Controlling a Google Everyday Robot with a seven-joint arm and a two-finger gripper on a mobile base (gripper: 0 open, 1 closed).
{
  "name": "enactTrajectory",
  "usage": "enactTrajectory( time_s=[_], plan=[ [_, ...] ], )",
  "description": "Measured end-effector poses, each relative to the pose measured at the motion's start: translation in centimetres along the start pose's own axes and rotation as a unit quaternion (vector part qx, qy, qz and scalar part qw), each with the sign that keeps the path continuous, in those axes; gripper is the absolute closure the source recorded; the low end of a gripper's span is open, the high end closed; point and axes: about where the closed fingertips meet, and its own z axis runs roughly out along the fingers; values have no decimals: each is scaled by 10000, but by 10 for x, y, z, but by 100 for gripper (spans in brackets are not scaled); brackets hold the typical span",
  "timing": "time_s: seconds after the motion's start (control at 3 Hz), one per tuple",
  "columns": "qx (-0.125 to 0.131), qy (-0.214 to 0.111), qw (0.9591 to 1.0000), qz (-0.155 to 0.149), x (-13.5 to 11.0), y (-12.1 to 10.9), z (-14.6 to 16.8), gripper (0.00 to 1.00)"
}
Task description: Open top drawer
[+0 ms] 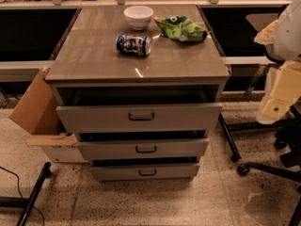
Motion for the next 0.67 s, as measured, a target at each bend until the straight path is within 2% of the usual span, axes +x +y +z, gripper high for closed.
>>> enactTrajectory(
  time_s=[0.33,0.67],
  plan=[
    [0,0,10000,0,0,0,0,0],
    [-91,-19,9998,-168,-8,9,25,0]
  ],
)
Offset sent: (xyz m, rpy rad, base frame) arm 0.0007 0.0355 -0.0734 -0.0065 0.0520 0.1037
